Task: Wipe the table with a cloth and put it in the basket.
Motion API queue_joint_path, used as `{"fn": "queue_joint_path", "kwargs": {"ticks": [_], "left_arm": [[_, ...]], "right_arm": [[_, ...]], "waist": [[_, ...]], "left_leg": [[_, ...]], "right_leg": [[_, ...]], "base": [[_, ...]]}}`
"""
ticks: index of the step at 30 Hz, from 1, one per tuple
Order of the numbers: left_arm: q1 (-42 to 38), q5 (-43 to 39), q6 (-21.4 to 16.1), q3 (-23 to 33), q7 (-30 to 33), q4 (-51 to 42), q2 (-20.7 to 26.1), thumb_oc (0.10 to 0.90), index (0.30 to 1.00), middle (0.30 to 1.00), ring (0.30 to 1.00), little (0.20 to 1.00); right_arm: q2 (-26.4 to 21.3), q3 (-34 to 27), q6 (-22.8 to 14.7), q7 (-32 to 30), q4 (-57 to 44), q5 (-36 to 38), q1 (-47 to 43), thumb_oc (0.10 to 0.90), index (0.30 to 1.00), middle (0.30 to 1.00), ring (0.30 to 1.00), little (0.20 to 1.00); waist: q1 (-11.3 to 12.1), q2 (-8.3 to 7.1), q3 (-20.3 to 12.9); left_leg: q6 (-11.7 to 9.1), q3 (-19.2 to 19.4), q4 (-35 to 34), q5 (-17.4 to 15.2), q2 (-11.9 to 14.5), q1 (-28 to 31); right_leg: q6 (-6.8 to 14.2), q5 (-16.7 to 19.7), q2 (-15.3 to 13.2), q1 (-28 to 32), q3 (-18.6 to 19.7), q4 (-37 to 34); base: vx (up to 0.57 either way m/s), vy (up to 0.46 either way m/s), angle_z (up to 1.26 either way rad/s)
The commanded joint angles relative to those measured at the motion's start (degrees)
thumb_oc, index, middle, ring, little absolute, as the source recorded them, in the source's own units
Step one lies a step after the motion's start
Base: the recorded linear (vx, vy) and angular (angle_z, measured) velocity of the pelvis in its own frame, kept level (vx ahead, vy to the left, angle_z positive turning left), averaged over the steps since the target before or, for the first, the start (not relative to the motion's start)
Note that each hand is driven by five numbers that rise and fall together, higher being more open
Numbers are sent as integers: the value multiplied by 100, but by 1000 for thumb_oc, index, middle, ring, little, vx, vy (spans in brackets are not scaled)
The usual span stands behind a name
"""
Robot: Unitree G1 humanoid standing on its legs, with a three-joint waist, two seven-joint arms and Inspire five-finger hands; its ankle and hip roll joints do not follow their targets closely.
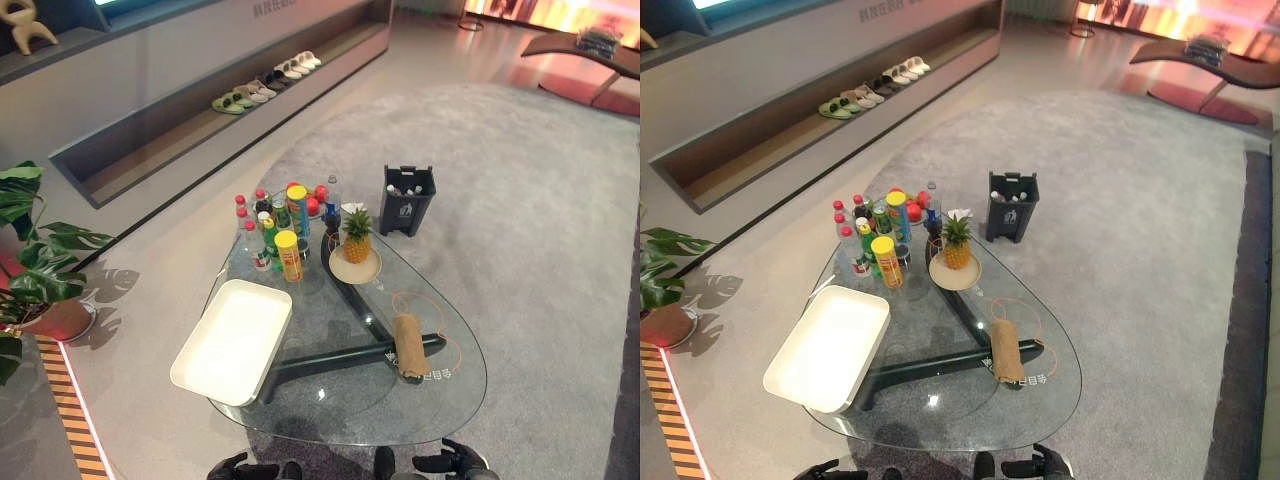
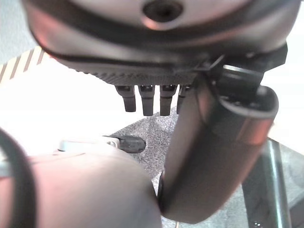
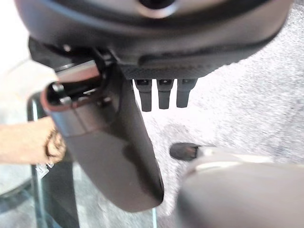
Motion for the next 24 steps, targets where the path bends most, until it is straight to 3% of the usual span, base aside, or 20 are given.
{"fn": "queue_joint_path", "kwargs": {"ticks": [1,9,14,24], "left_arm": [[-333,-224,-125,-212,223,33,-170,800,900,900,900,900],[-279,-309,-395,-346,395,-451,-90,800,900,900,900,900],[-304,-564,-500,-422,374,-831,14,800,900,900,900,900],[-332,-793,-539,-452,538,-1193,19,800,900,900,900,900]], "right_arm": [[-117,291,-533,-589,-801,210,-505,800,900,900,900,900],[-394,372,-559,-1246,-2427,401,-593,800,900,900,900,900],[-640,418,-461,-1802,-3538,142,-668,800,900,900,900,900],[-789,207,-469,-2656,-4763,-513,-963,800,900,900,900,900]], "waist": [[-130,-202,602],[-191,-206,1069],[-208,-239,1384],[-246,-217,1883]], "left_leg": [[293,76,383,79,-373,-641],[292,-3,944,64,-494,-1332],[289,-4,1374,21,-564,-1847],[327,62,1849,-14,-591,-2608]], "right_leg": [[-59,-152,-63,-361,27,579],[-159,-220,-8,-981,32,1037],[-203,-230,14,-1417,26,1294],[-213,-216,-4,-2162,22,1694]], "base": [[-130,-4,1],[-72,5,2],[-55,10,1],[-47,33,-1]]}}
